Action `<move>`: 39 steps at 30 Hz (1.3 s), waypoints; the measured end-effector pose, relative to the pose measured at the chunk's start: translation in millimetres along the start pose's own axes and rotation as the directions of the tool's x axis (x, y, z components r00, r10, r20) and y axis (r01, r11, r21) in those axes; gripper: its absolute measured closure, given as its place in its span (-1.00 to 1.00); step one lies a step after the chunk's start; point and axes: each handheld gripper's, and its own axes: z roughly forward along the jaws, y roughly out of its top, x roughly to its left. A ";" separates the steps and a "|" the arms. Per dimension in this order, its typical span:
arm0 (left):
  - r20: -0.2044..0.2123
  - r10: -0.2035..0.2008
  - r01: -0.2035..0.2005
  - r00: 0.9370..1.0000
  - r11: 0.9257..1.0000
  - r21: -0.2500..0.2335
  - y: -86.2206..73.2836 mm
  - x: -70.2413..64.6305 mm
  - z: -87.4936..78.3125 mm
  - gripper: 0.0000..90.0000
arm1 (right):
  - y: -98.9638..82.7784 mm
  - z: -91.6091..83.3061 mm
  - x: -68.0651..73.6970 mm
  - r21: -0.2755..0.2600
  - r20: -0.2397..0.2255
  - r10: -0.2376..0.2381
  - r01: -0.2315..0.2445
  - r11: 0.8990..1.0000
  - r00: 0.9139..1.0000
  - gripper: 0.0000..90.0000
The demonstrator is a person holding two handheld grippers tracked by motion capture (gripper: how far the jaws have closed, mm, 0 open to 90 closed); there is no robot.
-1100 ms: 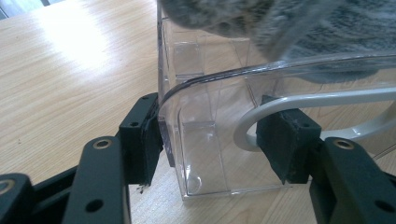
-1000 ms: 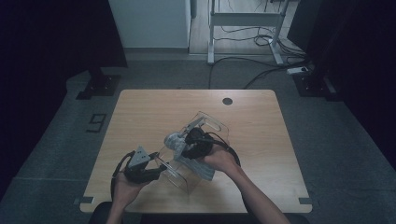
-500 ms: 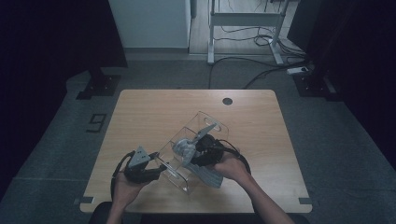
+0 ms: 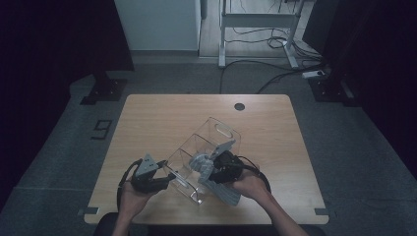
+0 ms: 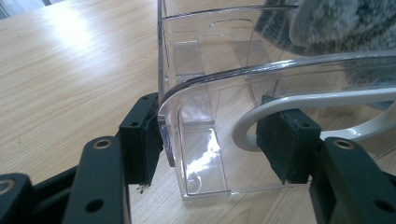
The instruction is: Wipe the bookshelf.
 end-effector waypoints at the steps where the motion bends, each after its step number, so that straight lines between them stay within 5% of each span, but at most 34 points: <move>1: 0.000 -0.002 0.002 1.000 1.000 -0.001 0.2 0.0 0.4 -0.08 | -1.5 0.9 0.1 0.001 0.003 0.001 -0.001 1.000 1.000 0.44; 29: -0.023 -0.016 0.016 1.000 1.000 0.004 17.9 15.7 25.6 -0.08 | -22.4 31.7 -30.0 0.007 0.082 0.082 -0.083 0.997 0.993 0.46; 35: -0.022 -0.019 0.019 1.000 1.000 0.006 22.0 20.5 31.4 -0.08 | -33.6 50.5 -36.4 0.085 0.132 0.068 -0.079 0.993 0.989 0.46; 39: -0.016 -0.020 0.020 1.000 1.000 0.009 23.4 22.9 33.5 -0.08 | -41.5 56.3 -42.1 0.057 0.104 0.098 -0.105 0.993 0.990 0.46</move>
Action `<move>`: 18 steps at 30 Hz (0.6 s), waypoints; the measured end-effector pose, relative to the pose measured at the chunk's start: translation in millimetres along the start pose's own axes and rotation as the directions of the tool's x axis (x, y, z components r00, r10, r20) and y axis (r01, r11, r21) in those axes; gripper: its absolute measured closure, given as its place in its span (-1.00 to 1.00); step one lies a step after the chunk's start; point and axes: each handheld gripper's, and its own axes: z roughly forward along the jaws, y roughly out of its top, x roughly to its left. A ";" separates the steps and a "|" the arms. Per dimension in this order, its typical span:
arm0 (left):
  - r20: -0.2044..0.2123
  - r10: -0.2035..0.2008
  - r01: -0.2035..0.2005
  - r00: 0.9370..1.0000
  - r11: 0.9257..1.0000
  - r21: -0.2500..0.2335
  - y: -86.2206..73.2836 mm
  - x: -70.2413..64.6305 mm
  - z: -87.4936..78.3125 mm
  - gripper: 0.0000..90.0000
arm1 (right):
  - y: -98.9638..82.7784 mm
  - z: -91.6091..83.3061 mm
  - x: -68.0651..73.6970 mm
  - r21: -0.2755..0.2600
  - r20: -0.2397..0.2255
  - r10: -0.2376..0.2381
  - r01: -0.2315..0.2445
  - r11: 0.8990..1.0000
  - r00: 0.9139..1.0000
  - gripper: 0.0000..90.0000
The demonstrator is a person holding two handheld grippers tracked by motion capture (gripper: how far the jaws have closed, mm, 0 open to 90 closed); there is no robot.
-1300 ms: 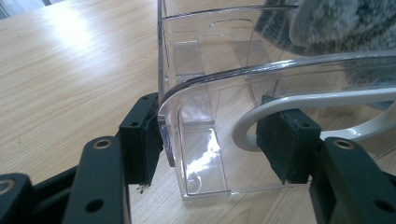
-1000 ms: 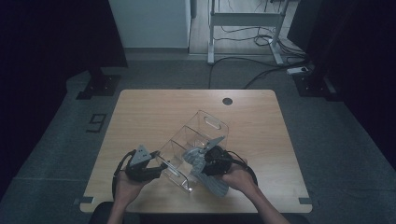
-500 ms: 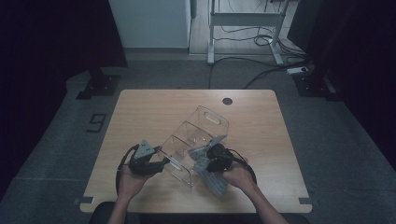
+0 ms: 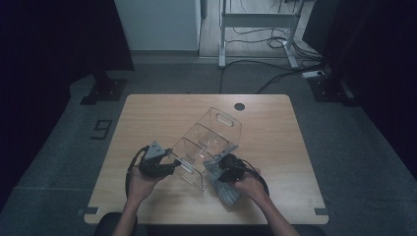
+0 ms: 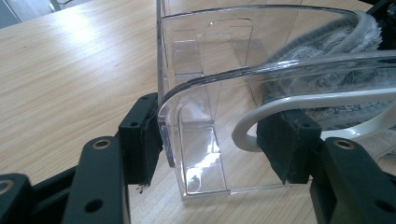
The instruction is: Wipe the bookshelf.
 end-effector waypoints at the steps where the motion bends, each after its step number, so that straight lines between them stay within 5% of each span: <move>1: -0.001 0.001 -0.001 1.000 1.000 0.000 0.2 0.0 0.3 -0.08 | 0.6 -0.5 0.5 0.005 0.002 -0.003 0.003 1.000 1.000 0.46; 7: -0.005 0.001 -0.001 1.000 1.000 -0.009 -0.7 -0.6 -0.1 -0.10 | 0.0 -2.6 0.9 -0.002 -0.005 0.000 0.000 1.000 1.000 0.44; 11: -0.001 0.011 -0.011 1.000 1.000 -0.003 -3.5 -2.9 -5.2 -0.36 | -1.4 -13.6 2.6 -0.001 -0.023 -0.009 0.009 1.000 1.000 0.45; 18: -0.019 0.034 -0.032 0.999 0.996 0.086 -26.9 -4.7 -13.1 -0.64 | -0.1 -42.0 6.2 -0.016 -0.053 -0.021 0.020 1.000 0.998 0.45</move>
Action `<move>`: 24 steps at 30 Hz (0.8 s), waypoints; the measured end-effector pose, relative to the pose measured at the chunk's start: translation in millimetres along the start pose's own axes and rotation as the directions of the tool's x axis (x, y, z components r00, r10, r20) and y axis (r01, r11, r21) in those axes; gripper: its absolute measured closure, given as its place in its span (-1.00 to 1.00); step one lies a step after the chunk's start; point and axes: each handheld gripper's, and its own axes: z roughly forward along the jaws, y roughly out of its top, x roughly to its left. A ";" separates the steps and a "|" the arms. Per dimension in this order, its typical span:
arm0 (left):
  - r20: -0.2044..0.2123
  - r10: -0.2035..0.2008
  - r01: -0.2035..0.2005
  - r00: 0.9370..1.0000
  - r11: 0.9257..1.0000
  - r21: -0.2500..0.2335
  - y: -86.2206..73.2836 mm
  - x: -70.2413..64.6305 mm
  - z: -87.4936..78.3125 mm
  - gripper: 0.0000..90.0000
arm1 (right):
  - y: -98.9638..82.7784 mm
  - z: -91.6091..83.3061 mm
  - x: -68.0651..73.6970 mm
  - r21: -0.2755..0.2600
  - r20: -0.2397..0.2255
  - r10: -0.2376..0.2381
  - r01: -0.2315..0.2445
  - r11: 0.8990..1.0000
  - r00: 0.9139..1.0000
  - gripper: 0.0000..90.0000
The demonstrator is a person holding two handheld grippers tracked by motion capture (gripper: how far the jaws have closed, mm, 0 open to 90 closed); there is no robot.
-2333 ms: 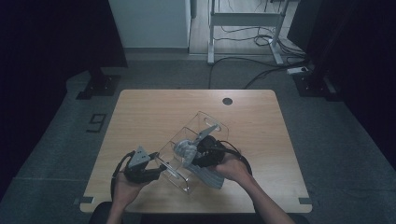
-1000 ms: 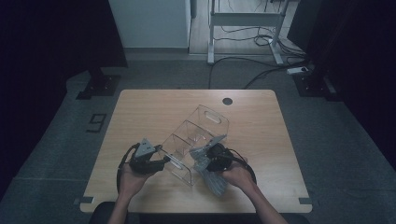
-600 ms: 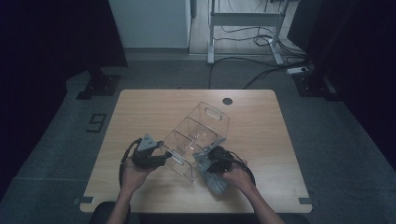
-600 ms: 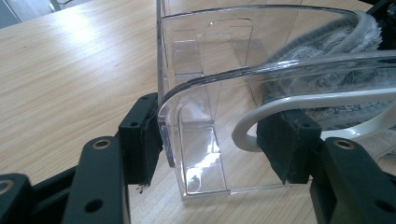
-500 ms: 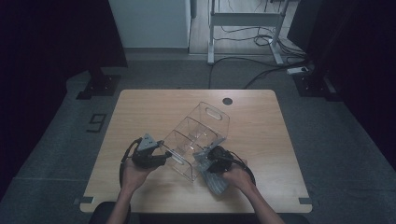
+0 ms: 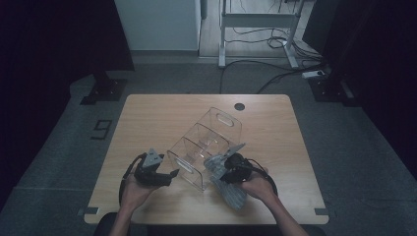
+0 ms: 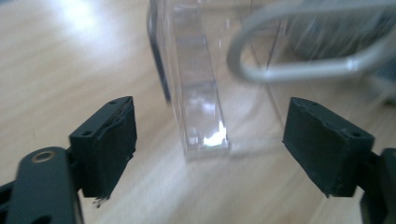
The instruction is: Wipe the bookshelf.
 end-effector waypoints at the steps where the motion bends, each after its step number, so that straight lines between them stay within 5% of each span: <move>1: 0.002 -0.002 0.002 1.000 1.000 0.011 -4.6 0.1 -1.2 -0.66 | 0.9 -3.5 0.7 -0.001 -0.003 -0.004 0.004 1.000 1.000 0.45; 13: 0.011 -0.034 0.033 0.999 0.993 0.117 -46.0 6.9 -1.9 -0.85 | 30.5 -56.1 11.1 0.007 -0.029 -0.035 0.035 0.999 0.999 0.45; 24: -0.003 0.007 -0.006 1.000 0.978 0.207 -57.2 9.6 12.9 -1.00 | 77.1 -81.9 18.9 0.025 -0.050 -0.067 0.069 0.997 0.996 0.45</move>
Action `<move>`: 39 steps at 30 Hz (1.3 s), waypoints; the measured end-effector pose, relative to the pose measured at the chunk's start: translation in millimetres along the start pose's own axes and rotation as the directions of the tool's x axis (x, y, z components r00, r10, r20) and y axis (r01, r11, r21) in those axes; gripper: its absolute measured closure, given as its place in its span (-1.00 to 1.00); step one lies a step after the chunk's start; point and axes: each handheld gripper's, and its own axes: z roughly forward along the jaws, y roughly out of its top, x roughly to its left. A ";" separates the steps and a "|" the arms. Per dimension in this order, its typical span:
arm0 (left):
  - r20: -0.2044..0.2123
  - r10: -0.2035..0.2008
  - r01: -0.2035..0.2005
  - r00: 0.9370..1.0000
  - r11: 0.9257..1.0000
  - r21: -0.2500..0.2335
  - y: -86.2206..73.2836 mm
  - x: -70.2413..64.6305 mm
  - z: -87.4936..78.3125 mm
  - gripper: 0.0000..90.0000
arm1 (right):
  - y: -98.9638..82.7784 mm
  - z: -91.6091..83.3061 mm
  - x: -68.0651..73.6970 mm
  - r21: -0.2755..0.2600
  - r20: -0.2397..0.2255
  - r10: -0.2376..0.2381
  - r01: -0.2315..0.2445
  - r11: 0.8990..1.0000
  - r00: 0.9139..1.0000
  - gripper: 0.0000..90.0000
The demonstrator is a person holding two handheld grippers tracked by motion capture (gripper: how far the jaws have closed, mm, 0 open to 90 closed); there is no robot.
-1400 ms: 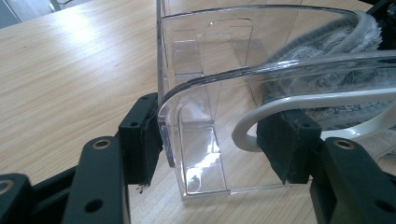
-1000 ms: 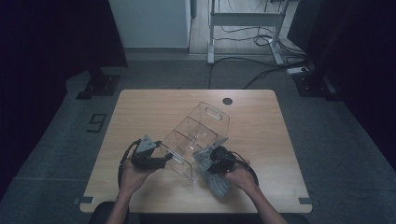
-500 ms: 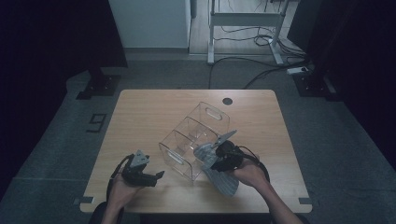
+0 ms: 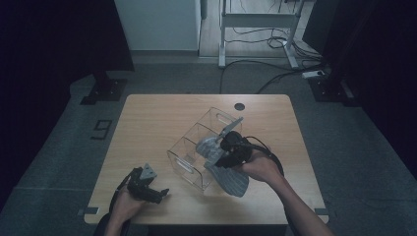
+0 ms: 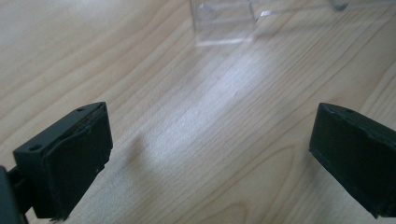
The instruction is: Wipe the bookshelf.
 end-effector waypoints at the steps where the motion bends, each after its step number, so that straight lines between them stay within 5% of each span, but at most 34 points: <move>1: 0.003 0.000 0.000 1.000 1.000 0.009 -0.7 0.8 1.1 -1.00 | 3.8 -0.9 0.9 0.001 -0.002 -0.001 0.001 1.000 1.000 0.45; 10: 0.022 0.005 -0.005 1.000 0.999 0.034 -2.7 3.0 5.1 -1.00 | 51.9 5.4 11.8 0.010 -0.027 -0.050 0.050 0.999 0.998 0.45; 21: 0.009 0.001 -0.001 1.000 0.999 0.036 -5.0 8.3 3.2 -1.00 | 99.7 43.4 27.9 0.026 -0.048 -0.091 0.092 0.995 0.995 0.45; 32: 0.031 -0.047 0.046 0.998 0.998 0.034 -8.5 14.4 3.6 -1.00 | 106.0 91.2 26.4 0.100 -0.038 -0.084 0.087 0.991 0.996 0.45; 39: 0.028 -0.051 0.051 0.998 0.998 0.026 -9.0 14.9 4.1 -1.00 | 103.1 94.9 25.0 0.092 -0.042 -0.072 0.076 0.993 0.997 0.45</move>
